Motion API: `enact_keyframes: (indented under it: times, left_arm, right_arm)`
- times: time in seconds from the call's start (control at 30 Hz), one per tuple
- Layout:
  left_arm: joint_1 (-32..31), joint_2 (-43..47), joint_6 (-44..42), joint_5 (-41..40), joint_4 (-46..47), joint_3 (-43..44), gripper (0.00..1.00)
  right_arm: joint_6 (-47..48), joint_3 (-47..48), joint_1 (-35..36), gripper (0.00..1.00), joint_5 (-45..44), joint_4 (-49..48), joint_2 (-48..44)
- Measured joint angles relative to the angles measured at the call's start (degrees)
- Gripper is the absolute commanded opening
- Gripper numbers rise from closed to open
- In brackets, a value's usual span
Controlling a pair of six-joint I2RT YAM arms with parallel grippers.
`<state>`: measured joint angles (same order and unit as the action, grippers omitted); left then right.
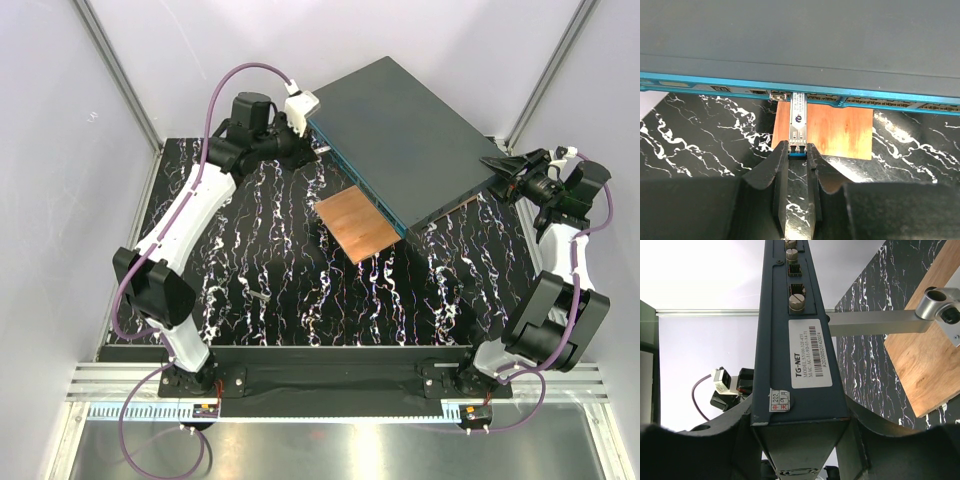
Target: Insert the plug into the switch port
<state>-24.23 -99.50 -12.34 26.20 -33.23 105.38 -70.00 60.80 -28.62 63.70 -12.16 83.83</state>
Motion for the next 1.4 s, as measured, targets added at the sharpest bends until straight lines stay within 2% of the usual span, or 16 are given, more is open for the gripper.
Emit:
enact_keyframes:
  times: [0.47,1.4]
  left_arm:
    - [0.6,-0.5,3.0,1.8,4.3,-5.8,0.00]
    - [0.8,-0.3,4.6,2.1,4.7,-6.0,0.00]
  right_arm:
    - [-0.6,0.1,-0.1,0.00,0.6,-0.9,0.5]
    - [-0.8,0.1,-0.1,0.00,0.7,-1.3,0.7]
